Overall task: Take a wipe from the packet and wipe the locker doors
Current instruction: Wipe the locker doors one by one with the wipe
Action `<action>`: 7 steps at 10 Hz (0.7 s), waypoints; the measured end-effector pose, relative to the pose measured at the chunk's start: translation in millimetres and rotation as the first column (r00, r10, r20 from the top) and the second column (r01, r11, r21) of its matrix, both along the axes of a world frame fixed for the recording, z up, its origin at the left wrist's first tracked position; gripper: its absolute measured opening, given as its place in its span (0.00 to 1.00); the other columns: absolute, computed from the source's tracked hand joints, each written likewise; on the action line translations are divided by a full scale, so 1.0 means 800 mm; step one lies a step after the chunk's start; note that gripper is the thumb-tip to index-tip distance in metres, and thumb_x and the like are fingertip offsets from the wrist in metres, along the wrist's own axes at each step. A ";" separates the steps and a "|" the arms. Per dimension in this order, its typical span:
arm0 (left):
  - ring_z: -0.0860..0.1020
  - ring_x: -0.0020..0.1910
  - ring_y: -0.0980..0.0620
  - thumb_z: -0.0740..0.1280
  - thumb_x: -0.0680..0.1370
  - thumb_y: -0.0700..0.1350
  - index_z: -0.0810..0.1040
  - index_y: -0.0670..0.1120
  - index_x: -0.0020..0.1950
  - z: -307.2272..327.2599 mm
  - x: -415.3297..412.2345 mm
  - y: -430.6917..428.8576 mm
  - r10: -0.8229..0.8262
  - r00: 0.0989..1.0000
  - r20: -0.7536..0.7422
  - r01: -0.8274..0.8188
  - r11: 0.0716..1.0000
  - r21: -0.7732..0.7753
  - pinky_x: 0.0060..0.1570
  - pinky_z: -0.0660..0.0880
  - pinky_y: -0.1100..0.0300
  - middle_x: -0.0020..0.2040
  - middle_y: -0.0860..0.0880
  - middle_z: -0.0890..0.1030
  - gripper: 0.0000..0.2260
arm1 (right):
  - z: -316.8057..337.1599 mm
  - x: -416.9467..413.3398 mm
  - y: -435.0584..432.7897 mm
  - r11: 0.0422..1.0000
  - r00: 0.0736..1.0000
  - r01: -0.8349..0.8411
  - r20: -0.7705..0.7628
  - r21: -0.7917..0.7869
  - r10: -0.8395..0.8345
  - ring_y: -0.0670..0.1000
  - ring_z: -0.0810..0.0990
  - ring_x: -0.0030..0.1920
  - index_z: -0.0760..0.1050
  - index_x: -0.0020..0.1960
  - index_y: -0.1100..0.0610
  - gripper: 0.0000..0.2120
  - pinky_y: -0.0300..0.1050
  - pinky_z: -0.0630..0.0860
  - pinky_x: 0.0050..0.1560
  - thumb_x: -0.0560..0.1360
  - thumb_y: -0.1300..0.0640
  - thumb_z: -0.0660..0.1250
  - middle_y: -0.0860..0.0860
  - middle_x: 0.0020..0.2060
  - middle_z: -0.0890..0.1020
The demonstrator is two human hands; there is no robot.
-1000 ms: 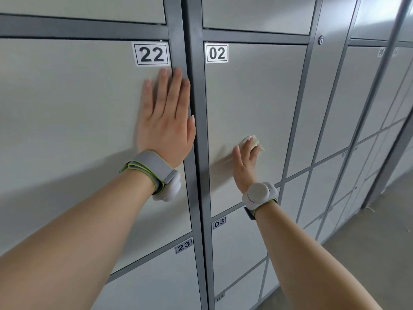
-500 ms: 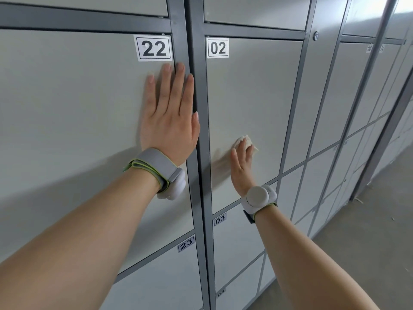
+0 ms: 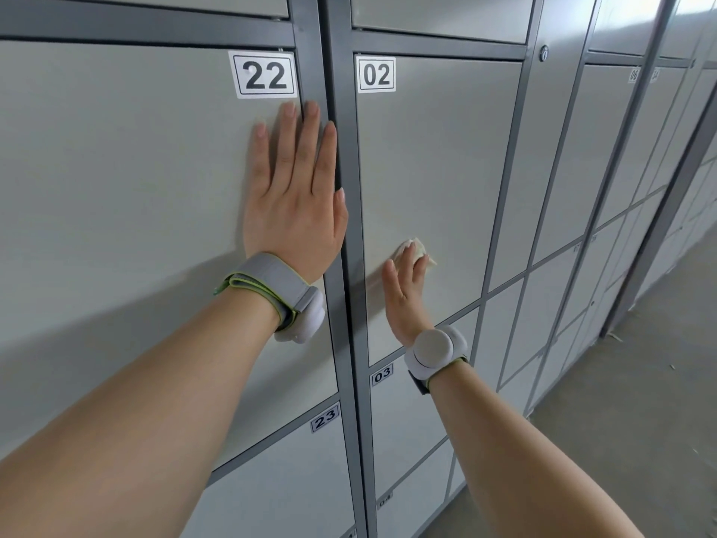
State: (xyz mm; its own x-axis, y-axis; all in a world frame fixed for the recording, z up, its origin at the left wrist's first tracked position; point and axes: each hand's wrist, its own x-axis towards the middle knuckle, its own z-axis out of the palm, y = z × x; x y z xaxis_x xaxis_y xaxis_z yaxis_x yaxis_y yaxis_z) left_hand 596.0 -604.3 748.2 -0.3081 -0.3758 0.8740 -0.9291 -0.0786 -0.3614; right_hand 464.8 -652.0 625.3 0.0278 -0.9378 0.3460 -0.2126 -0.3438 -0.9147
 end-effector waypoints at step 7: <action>0.56 0.74 0.37 0.54 0.79 0.46 0.57 0.36 0.75 0.000 0.001 0.000 -0.027 1.000 -0.002 0.027 1.000 -0.001 0.71 0.41 0.45 0.75 0.37 0.58 0.26 | -0.063 0.009 0.017 0.979 0.999 -0.002 0.051 0.203 -0.009 0.44 0.32 0.73 0.35 0.76 0.50 0.31 0.40 0.36 0.69 0.81 0.44 0.48 0.49 0.75 0.33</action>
